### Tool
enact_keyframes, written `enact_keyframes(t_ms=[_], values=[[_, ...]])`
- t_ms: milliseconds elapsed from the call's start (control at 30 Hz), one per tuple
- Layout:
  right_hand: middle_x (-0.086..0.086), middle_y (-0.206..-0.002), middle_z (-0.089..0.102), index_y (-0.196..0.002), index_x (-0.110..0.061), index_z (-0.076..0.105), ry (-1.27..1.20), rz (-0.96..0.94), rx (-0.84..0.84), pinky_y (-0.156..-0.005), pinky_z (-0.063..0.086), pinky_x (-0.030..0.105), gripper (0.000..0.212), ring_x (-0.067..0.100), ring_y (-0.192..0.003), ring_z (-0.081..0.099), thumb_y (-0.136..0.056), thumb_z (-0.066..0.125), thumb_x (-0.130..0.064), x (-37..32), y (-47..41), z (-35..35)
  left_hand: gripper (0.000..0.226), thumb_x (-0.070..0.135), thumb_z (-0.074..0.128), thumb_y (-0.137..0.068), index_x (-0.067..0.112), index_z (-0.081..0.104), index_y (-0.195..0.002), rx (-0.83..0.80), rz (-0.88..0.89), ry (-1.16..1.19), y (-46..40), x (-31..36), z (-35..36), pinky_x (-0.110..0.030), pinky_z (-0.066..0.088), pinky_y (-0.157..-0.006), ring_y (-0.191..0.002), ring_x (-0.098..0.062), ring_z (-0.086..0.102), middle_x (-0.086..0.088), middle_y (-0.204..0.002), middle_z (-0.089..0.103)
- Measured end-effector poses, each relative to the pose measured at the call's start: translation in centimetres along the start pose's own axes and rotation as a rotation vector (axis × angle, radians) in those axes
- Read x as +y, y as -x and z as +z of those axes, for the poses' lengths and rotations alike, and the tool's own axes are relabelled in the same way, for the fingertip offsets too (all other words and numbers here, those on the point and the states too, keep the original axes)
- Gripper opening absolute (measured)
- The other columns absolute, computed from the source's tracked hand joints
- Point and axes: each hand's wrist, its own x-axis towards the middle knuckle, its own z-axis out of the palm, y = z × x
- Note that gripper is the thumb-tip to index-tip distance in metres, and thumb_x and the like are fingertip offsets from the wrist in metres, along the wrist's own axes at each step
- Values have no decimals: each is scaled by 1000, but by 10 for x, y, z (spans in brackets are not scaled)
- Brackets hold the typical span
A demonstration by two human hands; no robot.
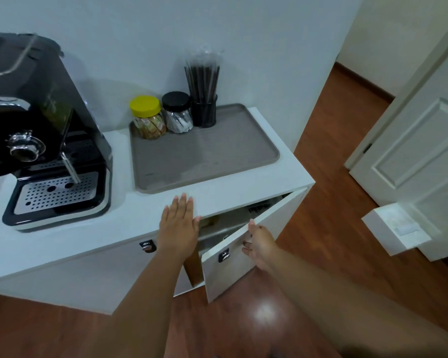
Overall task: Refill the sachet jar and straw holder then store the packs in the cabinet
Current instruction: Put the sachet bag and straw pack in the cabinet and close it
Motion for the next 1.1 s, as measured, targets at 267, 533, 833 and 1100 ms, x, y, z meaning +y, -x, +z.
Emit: enact_keyframes(t_ms=[267, 533, 833, 1100], values=[[17, -143, 42, -142, -10, 33, -80, -18, 74, -88, 46, 35, 56, 34, -126, 47, -97, 45, -41, -10, -8, 26, 93, 72, -9, -81, 14, -6, -154, -9, -3, 40, 1, 0, 3, -39, -7, -122, -149, -20, -15, -4, -163, -12], [12, -123, 53, -140, -9, 35, -78, -45, 60, -90, 51, 35, 57, 30, -112, 55, -97, 43, -45, -18, -9, 37, 91, 67, 27, -92, 13, -14, -152, -43, 6, -32, -2, -1, 3, -40, -14, -118, -148, -22, -20, -5, -161, -20], [9, -151, 32, -148, -23, 19, -187, -46, -62, -109, 37, 39, 62, 30, -135, 39, -96, 46, -44, -14, -8, 32, 73, 40, 30, -102, 14, -27, -139, -10, -2, -54, 0, 1, 5, -41, -13, -118, -148, -26, -19, -7, -161, -20], [6, -149, 35, -150, -21, 19, -53, -46, -161, -109, 35, 40, 57, 27, -137, 36, -100, 45, -19, -22, -8, 3, 72, 21, 33, -101, 17, -22, -148, 0, -84, -41, -2, 6, 8, -39, -14, -118, -148, -21, -21, -1, -154, -30]])
